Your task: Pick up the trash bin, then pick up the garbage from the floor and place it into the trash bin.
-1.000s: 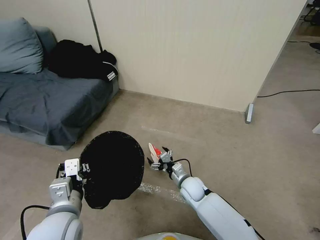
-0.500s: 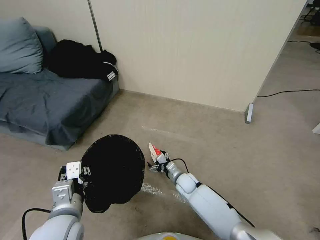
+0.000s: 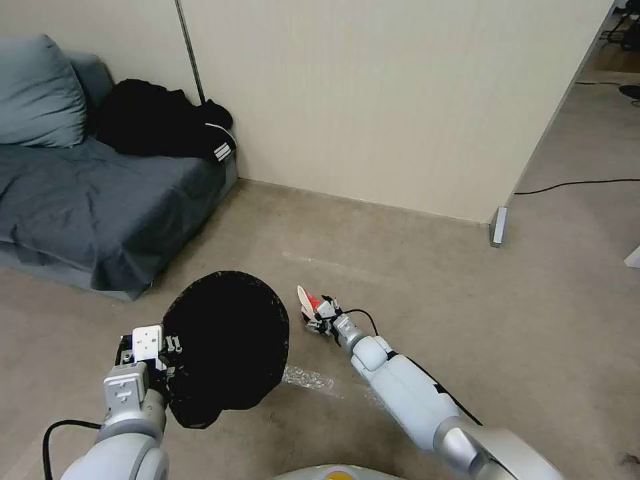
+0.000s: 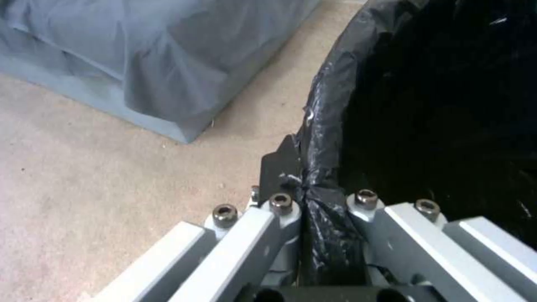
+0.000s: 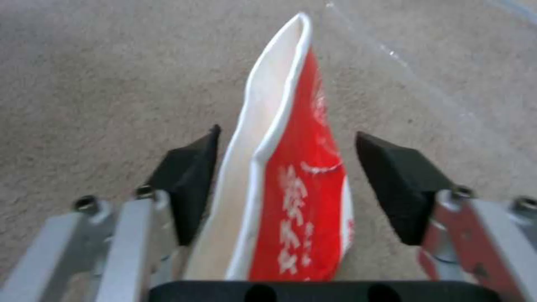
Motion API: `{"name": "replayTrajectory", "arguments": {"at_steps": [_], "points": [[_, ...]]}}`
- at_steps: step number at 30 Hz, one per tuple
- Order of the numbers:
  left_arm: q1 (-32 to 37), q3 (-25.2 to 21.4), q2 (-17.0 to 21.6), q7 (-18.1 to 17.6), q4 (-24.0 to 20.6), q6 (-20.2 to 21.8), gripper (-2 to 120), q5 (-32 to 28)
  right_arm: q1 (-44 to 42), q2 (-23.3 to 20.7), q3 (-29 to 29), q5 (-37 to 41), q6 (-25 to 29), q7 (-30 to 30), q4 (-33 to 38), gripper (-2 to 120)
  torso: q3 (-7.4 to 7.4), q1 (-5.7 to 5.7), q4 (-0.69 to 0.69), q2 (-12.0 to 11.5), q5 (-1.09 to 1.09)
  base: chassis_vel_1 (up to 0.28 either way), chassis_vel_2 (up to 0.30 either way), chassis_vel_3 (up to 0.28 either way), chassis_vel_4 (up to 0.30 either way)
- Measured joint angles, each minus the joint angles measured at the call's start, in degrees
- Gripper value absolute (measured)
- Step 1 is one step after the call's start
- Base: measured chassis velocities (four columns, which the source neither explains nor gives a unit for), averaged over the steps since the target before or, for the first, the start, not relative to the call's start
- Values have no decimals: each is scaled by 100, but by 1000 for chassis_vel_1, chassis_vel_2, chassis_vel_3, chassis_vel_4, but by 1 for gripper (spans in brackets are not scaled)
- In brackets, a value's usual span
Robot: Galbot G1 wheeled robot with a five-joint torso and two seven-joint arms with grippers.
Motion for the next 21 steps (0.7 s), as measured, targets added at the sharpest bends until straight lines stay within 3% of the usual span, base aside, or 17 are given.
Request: {"name": "replayTrajectory", "arguments": {"at_steps": [7,12,14,17,21], "points": [[10,3,1,-1,13,-35,1,9,39,260,265,-242,161,-46,-419,32,0,0,1,0,1,0,0,0,0],[1,7,-1,-2,18,-50,1,9,39,266,289,-262,178,-52,-457,20,0,0,0,0,1,0,0,0,0],[-13,25,-7,-2,30,-65,1,9,51,226,284,-264,185,-66,-458,8,0,0,0,1,1,0,0,0,0],[-15,40,-11,-2,40,-78,1,9,64,189,306,-264,188,-72,-451,0,0,0,1,0,1,0,0,0,0],[-15,48,-9,1,41,-85,1,11,65,131,356,-259,188,-73,-389,0,0,0,1,0,1,0,0,0,0]]}}
